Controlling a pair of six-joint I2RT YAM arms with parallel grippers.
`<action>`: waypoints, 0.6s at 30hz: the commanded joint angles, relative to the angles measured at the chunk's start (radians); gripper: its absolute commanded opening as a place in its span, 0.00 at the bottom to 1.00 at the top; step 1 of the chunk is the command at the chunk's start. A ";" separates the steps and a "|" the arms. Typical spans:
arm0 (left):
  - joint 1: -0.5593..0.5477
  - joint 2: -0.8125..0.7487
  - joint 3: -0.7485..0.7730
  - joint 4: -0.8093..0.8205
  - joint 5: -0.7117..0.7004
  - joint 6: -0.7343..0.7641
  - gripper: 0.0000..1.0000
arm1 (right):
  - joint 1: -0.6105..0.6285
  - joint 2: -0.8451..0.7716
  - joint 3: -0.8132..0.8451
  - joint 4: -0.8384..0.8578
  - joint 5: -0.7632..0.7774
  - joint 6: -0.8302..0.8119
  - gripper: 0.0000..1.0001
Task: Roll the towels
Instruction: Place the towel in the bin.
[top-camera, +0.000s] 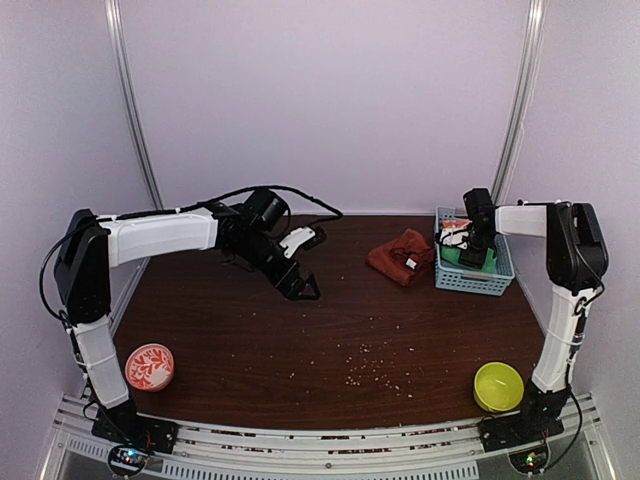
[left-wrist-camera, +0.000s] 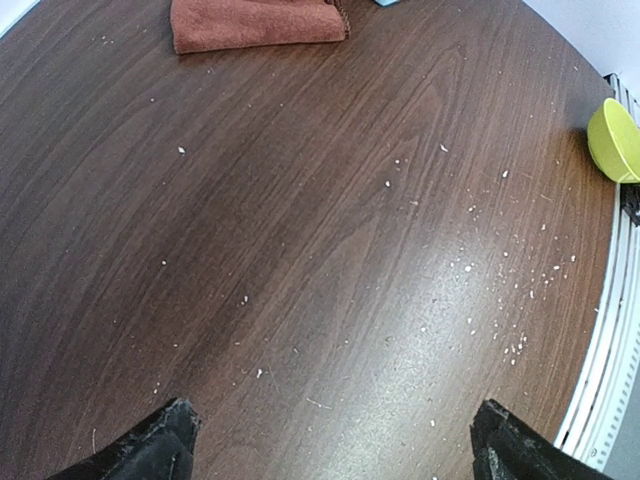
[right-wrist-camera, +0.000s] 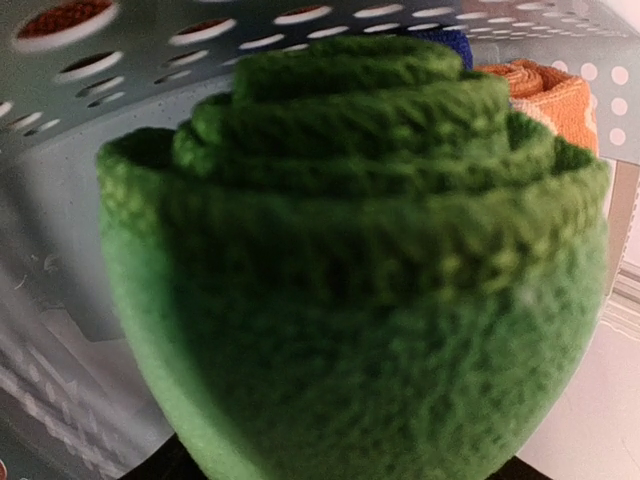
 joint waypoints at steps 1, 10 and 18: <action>0.004 0.014 0.004 0.006 0.024 -0.002 0.98 | -0.011 0.033 0.044 -0.114 0.024 0.033 0.70; 0.004 0.010 0.003 0.003 0.034 -0.003 0.98 | -0.011 0.034 0.106 -0.148 0.030 0.055 1.00; 0.004 0.008 0.002 0.003 0.043 -0.003 0.98 | -0.011 0.019 0.176 -0.302 -0.005 0.064 1.00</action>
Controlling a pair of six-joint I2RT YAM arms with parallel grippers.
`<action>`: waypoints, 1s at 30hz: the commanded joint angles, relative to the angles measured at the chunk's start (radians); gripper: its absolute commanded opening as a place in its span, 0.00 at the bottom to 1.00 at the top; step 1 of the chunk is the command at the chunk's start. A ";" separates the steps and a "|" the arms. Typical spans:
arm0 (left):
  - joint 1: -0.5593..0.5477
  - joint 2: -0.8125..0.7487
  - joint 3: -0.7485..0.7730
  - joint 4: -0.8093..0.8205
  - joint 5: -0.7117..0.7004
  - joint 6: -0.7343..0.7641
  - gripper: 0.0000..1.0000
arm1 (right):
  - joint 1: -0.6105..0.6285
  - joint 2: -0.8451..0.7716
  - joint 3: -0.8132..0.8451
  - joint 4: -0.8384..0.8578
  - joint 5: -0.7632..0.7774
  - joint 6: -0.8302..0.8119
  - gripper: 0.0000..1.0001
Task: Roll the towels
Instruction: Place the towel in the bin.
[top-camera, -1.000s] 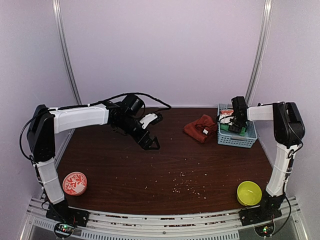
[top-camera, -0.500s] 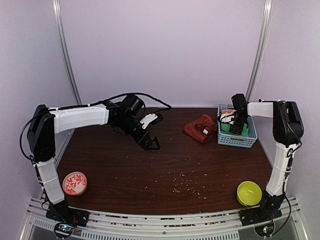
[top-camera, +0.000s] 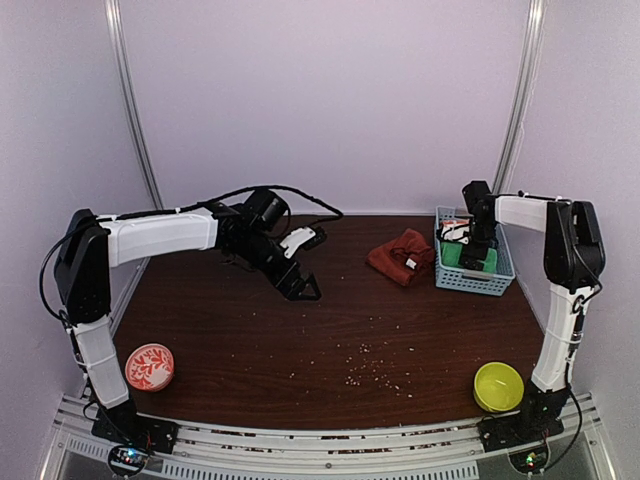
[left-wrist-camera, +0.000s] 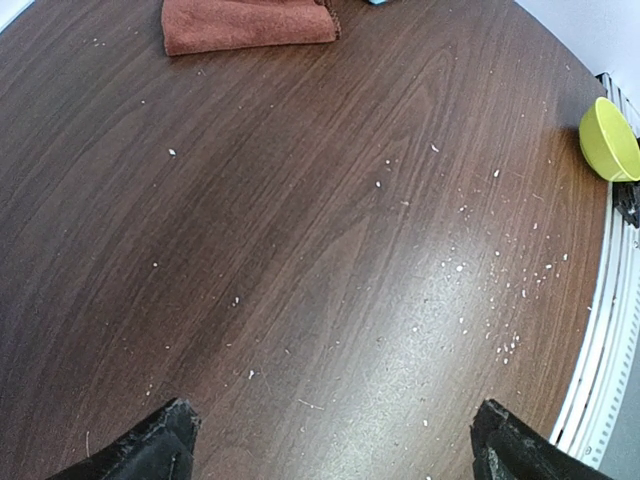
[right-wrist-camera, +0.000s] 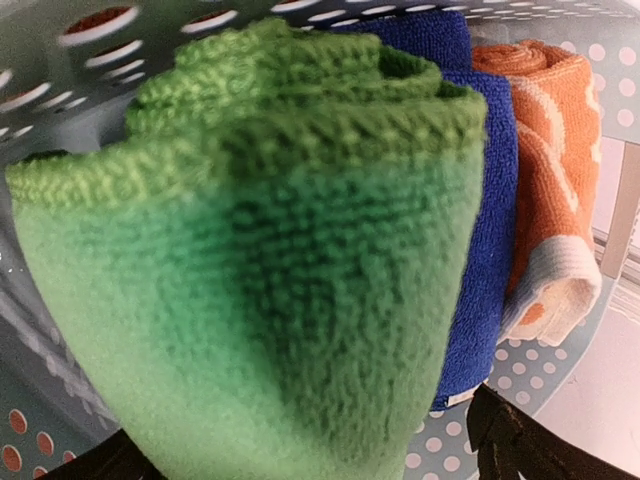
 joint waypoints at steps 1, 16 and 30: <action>0.004 0.008 0.002 0.004 0.023 -0.003 0.98 | -0.010 -0.010 0.051 -0.123 -0.017 0.008 1.00; 0.004 0.014 0.001 0.004 0.033 -0.005 0.98 | -0.010 0.124 0.106 -0.025 0.087 0.086 1.00; 0.004 0.024 0.002 0.004 0.036 -0.004 0.98 | 0.000 0.102 -0.014 0.294 0.217 0.042 1.00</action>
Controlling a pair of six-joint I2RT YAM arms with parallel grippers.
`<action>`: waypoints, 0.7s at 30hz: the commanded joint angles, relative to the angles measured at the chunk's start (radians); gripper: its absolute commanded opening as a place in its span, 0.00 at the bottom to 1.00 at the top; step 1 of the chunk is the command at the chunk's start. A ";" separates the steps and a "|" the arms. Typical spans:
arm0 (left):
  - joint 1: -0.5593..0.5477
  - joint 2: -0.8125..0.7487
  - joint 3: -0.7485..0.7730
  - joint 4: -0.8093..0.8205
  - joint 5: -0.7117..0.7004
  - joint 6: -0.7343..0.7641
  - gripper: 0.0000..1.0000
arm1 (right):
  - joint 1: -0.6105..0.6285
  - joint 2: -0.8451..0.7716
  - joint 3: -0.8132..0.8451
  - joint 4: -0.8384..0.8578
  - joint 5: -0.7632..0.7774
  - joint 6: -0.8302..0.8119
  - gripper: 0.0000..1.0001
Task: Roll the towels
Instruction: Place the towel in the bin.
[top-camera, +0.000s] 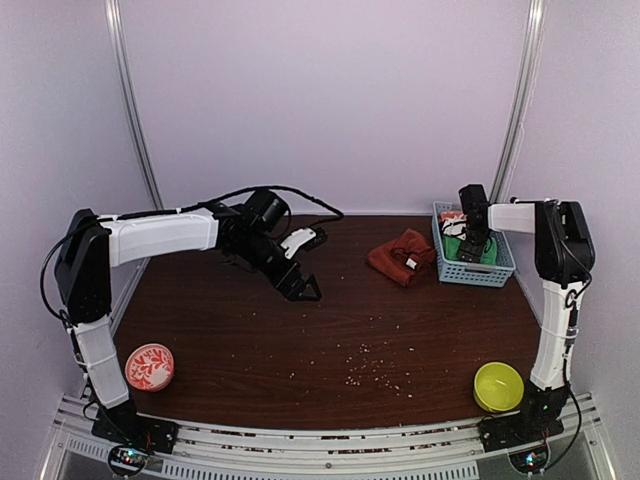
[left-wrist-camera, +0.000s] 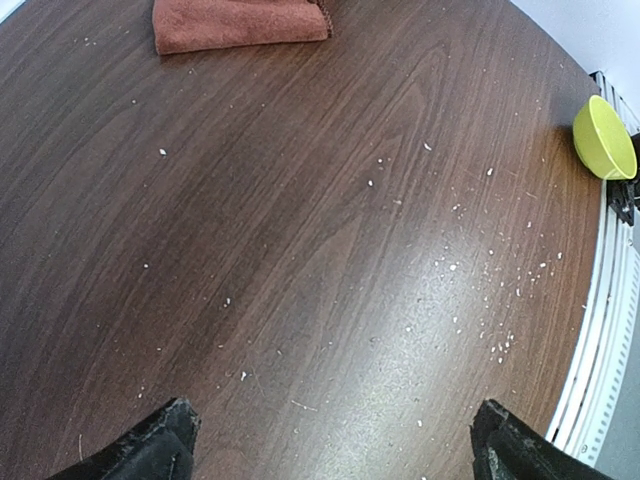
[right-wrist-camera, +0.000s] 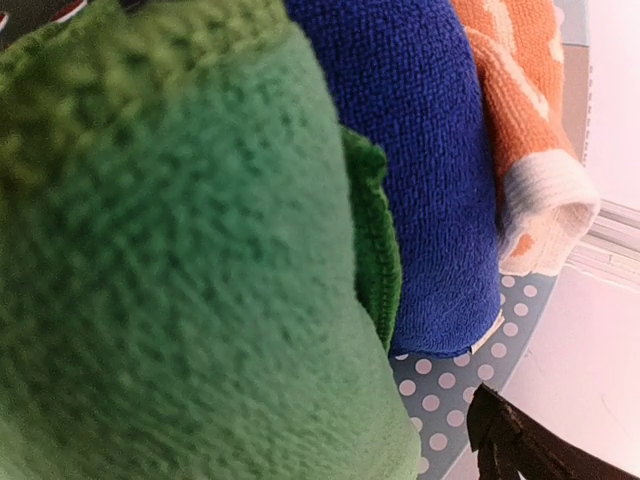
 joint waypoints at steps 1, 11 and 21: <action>0.004 0.019 0.002 0.004 0.016 -0.004 0.98 | 0.003 0.007 -0.015 0.007 0.029 -0.016 1.00; 0.003 0.027 0.005 0.001 0.025 -0.005 0.98 | 0.003 -0.025 0.050 -0.263 -0.046 0.014 1.00; 0.004 0.027 0.004 0.000 0.028 -0.004 0.98 | 0.001 -0.047 0.131 -0.342 -0.087 0.080 1.00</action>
